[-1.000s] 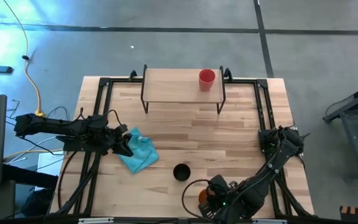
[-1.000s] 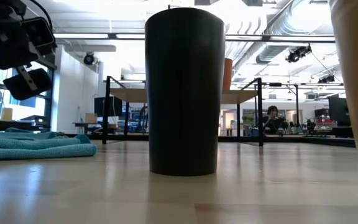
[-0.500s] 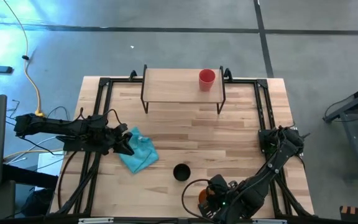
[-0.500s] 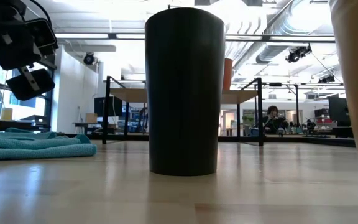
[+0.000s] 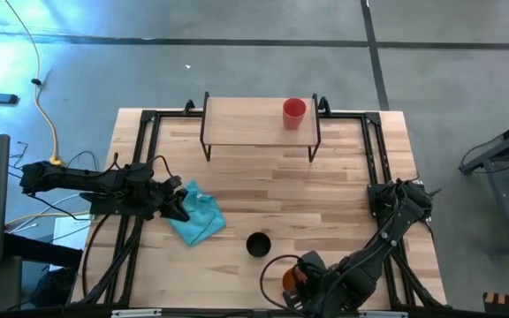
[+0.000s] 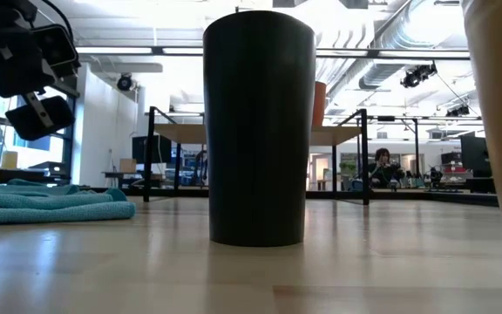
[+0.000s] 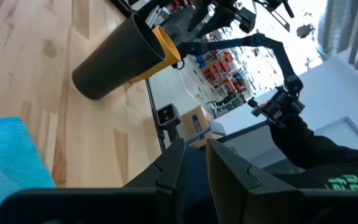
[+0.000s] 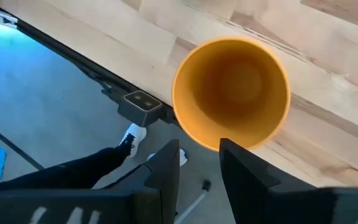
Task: Stack small to large cups/mugs on shelf
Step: Adjust the yellow cup
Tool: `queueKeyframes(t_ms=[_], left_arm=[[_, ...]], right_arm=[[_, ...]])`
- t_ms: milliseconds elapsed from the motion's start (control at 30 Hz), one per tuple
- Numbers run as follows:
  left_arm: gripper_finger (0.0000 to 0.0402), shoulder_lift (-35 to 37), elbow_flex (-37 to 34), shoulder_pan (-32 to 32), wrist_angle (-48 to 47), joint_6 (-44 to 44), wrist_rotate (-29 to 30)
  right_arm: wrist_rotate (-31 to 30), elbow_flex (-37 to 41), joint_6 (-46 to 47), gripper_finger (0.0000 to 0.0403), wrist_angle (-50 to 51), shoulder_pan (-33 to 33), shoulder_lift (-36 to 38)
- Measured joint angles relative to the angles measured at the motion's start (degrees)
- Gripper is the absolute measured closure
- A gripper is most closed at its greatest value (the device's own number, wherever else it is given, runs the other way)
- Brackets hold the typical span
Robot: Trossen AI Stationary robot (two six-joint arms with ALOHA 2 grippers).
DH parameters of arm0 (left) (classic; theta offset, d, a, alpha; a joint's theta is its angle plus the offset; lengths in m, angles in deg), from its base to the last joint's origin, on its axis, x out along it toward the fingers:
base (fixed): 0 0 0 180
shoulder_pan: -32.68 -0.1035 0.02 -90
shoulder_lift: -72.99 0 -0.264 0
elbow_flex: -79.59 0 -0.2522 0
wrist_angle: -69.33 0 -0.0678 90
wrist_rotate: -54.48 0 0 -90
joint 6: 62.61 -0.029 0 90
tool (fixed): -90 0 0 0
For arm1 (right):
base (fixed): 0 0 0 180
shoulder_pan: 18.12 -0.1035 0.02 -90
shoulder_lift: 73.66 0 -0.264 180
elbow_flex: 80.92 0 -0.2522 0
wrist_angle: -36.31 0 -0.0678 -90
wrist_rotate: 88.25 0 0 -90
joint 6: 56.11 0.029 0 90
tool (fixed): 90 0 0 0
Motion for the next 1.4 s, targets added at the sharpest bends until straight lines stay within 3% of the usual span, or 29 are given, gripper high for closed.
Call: queueKeyframes(t_ms=[333, 700, 933, 1200, 1400], left_arm=[[0.0346, 0.0, 0.0, 0.0, -0.1, 0.0, 2.7], [0.0346, 0.0, 0.0, 0.0, -0.7, 0.4, 3.0], [0.0346, 0.0, 0.0, 0.0, -4.3, 0.0, 3.1], [0.0346, 0.0, 0.0, 0.0, -6.6, -0.2, 3.1], [0.0346, 0.0, 0.0, 0.0, -6.6, -0.4, 3.1]], right_arm=[[-1.9, 0.0, 4.2, 0.0297, 7.4, 0.4, 0.0], [-8.8, 0.0, -6.4, 0.0297, 5.3, 4.3, 0.0], [-9.8, 0.0, -12.0, 0.0297, 3.3, 7.0, 0.0], [-1.3, 0.0, -14.3, 0.0297, 4.4, 7.5, 0.0], [1.8, 0.0, -11.5, 0.0297, 5.7, 5.7, 0.0]])
